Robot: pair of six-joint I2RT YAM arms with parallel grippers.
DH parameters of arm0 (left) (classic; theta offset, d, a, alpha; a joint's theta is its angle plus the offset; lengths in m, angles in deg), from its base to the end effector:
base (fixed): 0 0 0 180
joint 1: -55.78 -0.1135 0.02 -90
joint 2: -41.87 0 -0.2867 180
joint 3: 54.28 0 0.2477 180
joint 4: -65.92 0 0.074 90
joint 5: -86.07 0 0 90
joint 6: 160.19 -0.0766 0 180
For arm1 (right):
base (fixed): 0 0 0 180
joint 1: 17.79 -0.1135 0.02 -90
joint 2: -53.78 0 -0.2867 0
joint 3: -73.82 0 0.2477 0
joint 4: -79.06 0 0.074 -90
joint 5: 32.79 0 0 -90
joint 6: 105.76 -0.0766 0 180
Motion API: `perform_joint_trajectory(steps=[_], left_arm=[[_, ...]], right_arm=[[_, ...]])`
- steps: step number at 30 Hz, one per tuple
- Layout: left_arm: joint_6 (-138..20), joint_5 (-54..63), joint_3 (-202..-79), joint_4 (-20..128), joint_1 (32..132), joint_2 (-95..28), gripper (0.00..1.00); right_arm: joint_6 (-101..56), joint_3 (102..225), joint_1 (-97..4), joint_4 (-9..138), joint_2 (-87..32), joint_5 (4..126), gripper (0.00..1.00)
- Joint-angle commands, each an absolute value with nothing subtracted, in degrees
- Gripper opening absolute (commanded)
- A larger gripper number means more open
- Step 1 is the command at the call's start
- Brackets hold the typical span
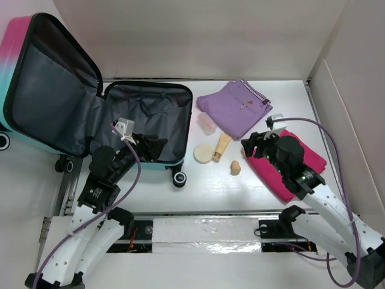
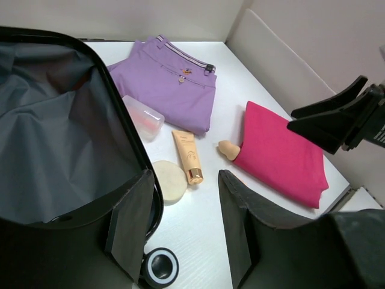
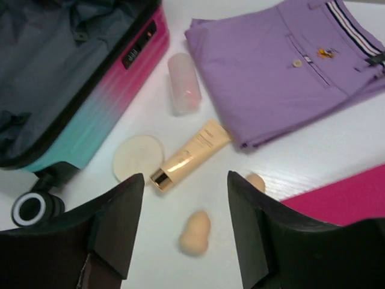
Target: Pack the luggage
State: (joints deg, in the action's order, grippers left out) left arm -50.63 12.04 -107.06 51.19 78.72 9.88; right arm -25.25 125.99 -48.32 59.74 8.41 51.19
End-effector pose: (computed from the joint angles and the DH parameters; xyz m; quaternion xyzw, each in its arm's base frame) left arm 0.1347 -0.0799 0.3689 0.1228 0.6589 -0.3534 0.6526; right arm 0.1860 0.1003 0.3143 -0.1099 0.7718 0.1754 0.6012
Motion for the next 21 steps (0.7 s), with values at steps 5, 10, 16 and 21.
perform_joint_trajectory(steps=[5,10,16,21], left_arm=[[-51.20,14.97,-108.46,54.36,78.98,10.68,0.34],[-51.38,14.44,-108.81,53.57,78.98,10.14,0.00],[-52.08,12.77,-110.22,50.42,78.98,6.63,0.00],[-52.17,11.72,-110.49,49.88,78.98,6.28,0.28]], right_arm=[[-31.57,120.62,-49.26,46.94,12.29,46.75,0.06],[-32.80,120.44,-50.40,48.26,8.35,47.46,0.03],[-34.12,120.18,-51.46,50.79,2.29,46.22,0.71],[-34.65,119.12,-51.98,54.93,-4.13,48.07,0.71]])
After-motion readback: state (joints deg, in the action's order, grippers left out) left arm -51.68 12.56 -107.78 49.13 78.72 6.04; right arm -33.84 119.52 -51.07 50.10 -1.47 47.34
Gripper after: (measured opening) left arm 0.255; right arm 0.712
